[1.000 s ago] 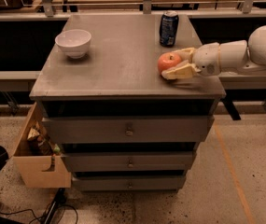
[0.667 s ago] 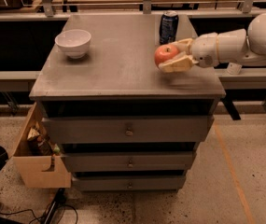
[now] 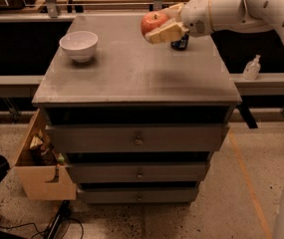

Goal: Move apple near white bowl

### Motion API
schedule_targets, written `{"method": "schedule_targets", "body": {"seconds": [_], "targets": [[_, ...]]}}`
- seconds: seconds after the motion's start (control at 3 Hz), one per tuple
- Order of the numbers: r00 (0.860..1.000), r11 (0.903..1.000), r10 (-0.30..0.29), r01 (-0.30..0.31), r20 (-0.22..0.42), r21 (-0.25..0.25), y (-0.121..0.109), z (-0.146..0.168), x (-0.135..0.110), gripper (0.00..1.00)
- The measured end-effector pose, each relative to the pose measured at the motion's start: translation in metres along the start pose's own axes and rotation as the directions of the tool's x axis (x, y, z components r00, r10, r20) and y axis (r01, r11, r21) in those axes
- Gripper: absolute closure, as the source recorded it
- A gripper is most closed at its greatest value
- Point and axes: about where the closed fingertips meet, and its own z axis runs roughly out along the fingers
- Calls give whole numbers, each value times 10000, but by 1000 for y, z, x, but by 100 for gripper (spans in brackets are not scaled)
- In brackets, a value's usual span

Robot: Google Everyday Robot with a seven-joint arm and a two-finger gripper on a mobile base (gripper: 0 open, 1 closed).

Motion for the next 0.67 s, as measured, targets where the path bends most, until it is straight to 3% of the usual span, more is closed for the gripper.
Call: {"method": "schedule_targets", "body": {"seconds": [0.33,0.67], "targets": [[9982,9999,28,-19,602,-154,-13,52,-45,100],[9935,9991,366,-341,1074,-248,-25,110,-71,100]]}}
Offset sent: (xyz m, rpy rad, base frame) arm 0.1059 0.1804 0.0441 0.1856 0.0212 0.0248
